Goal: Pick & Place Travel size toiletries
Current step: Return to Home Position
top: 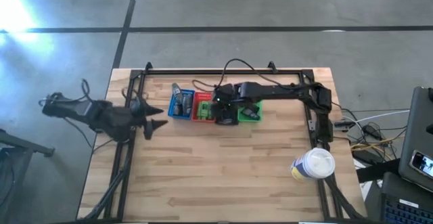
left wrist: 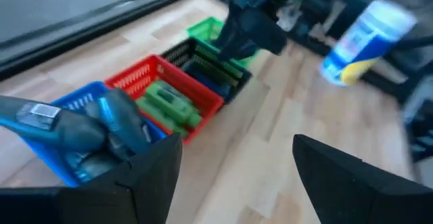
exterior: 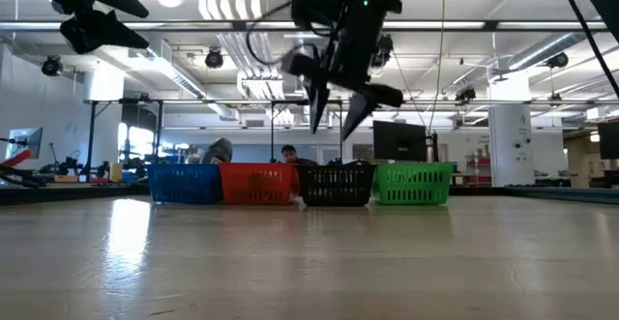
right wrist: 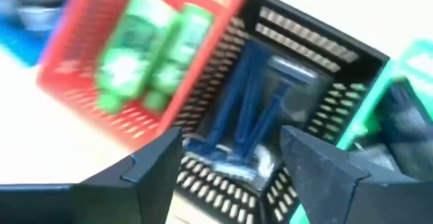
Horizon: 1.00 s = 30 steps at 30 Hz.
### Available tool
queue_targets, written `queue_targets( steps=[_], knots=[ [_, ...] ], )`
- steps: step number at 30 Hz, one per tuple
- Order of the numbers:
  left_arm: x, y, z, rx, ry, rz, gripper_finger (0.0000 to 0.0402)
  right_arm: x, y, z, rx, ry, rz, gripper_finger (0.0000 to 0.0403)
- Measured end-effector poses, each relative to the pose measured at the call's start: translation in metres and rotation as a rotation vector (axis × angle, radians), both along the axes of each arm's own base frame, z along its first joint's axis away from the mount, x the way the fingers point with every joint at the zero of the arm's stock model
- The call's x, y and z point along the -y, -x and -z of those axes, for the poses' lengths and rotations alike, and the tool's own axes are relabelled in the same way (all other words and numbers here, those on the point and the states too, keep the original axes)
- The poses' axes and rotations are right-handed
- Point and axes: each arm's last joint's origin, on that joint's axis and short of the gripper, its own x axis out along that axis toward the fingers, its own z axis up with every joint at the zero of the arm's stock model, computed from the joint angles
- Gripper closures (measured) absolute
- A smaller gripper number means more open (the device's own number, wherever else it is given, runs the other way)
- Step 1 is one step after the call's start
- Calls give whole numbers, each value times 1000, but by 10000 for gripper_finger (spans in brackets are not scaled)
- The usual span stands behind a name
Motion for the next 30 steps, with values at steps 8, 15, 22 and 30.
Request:
queue_targets(
  steps=[8, 15, 22, 30],
  knots=[
    [-10, 1, -4, 94, -25, 223, 115, -49, -2, -52, 219, 126, -365, 131],
    [-16, 23, -12, 214, -125, 203, 115, -78, 27, -72, 255, 209, -394, 159],
    [-16, 45, 19, 324, -101, 198, 115, -103, 72, -45, 365, 156, -341, 204],
    [-17, 36, 46, 326, -25, 116, 115, -98, 133, -18, 375, -34, -51, 242]
  ],
)
